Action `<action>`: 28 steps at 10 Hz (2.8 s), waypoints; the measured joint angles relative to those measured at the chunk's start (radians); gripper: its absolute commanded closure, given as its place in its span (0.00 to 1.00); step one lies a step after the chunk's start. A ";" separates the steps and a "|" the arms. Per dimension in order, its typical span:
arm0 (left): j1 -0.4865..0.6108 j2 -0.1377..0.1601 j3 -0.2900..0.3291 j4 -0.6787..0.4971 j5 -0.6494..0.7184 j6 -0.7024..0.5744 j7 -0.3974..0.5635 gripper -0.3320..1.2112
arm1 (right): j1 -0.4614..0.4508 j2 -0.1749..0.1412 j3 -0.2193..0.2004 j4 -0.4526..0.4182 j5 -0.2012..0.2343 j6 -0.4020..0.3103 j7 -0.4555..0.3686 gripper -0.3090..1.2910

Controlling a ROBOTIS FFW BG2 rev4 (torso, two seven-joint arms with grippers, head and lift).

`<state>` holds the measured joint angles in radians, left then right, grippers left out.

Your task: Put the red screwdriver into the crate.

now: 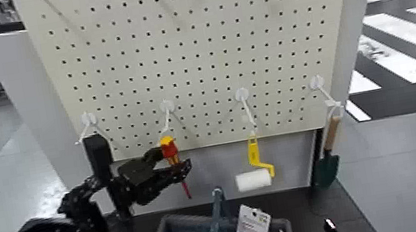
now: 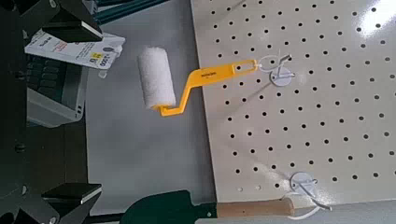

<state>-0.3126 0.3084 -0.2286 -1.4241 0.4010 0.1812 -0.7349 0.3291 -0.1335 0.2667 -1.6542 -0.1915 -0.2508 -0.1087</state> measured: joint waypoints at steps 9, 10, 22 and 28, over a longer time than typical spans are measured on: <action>0.022 -0.014 0.018 -0.031 -0.002 0.029 -0.011 0.98 | 0.003 0.000 -0.003 -0.001 -0.006 -0.002 0.001 0.29; 0.037 -0.020 0.029 -0.056 -0.002 0.036 -0.012 0.98 | 0.003 0.001 -0.003 -0.001 -0.006 -0.001 0.001 0.29; 0.200 -0.063 0.110 -0.331 0.015 0.173 -0.004 0.98 | 0.007 0.005 -0.006 -0.002 -0.006 0.010 0.001 0.29; 0.329 -0.098 0.221 -0.447 -0.003 0.320 -0.011 0.98 | 0.009 0.008 -0.009 -0.002 -0.009 0.010 0.001 0.29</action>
<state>0.0160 0.2102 -0.0075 -1.8707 0.3984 0.5010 -0.7456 0.3386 -0.1254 0.2580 -1.6566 -0.2010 -0.2406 -0.1077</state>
